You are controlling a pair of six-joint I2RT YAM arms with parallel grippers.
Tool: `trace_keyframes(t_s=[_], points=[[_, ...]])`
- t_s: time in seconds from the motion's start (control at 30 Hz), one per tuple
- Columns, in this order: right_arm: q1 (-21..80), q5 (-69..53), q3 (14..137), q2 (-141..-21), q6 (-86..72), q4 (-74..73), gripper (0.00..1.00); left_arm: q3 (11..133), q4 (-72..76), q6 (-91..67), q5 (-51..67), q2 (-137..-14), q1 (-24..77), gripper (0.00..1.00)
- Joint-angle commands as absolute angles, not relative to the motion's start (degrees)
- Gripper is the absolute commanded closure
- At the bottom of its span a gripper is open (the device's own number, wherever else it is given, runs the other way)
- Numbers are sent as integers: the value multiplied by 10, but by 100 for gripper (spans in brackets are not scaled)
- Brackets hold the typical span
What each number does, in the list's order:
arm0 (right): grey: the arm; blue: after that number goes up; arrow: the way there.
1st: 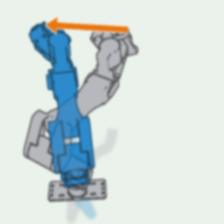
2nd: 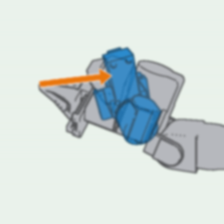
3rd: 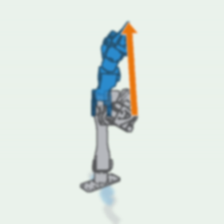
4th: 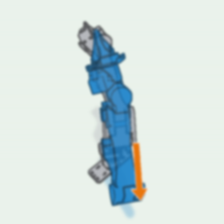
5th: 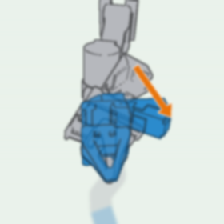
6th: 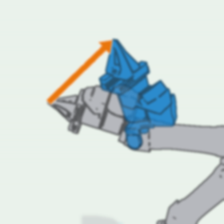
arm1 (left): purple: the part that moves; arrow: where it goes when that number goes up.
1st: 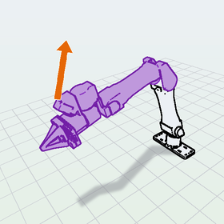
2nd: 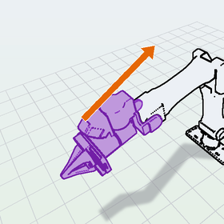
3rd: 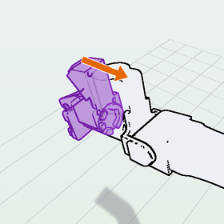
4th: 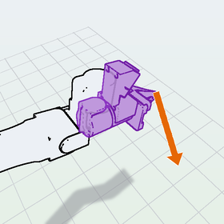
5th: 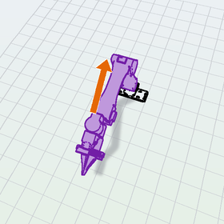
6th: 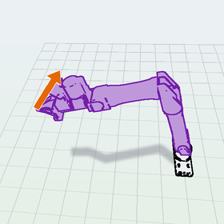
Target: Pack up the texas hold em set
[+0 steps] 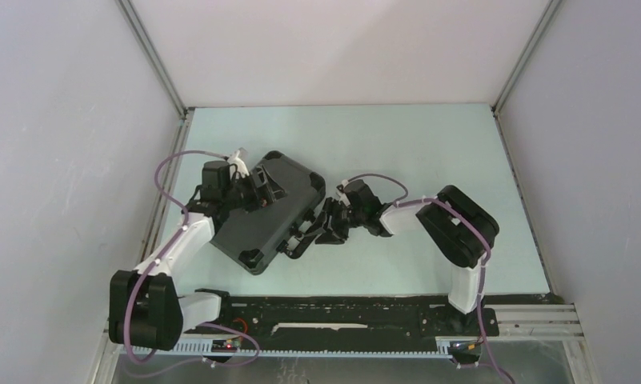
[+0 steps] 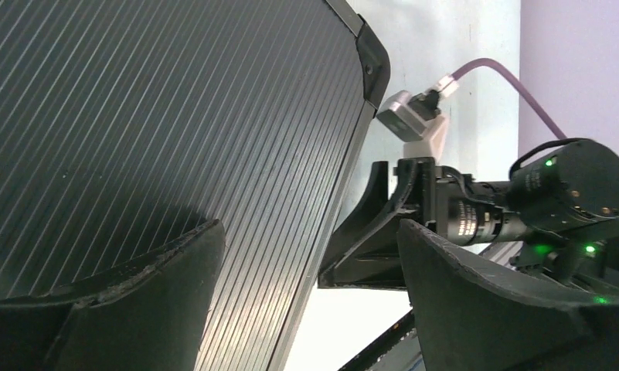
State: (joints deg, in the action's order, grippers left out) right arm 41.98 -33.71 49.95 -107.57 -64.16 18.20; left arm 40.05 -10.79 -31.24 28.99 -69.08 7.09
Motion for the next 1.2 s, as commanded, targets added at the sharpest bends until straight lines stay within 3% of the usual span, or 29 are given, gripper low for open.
trace_keyframes(t_s=[0.0, 0.3, 0.5, 0.63, 0.7, 0.73, 1.17], points=[[432, -351, 498, -1098, -696, 275, 41, 345, -232, -316, 226, -711, 71, 9], [446, -342, 498, -1092, -697, 270, 48, 343, -207, -320, 262, -725, 66, 8], [448, -350, 498, -1120, -737, 346, 50, 338, -193, -326, 280, -732, 49, 8], [447, -329, 499, -1119, -744, 358, 60, 337, -192, -327, 281, -735, 46, 8], [444, -324, 498, -1121, -750, 358, 79, 337, -192, -327, 281, -735, 46, 8], [442, -324, 498, -1121, -749, 359, 84, 337, -192, -327, 281, -735, 46, 8], [441, -339, 545, -1126, -759, 392, 90, 336, -194, -326, 269, -731, 46, 7]])
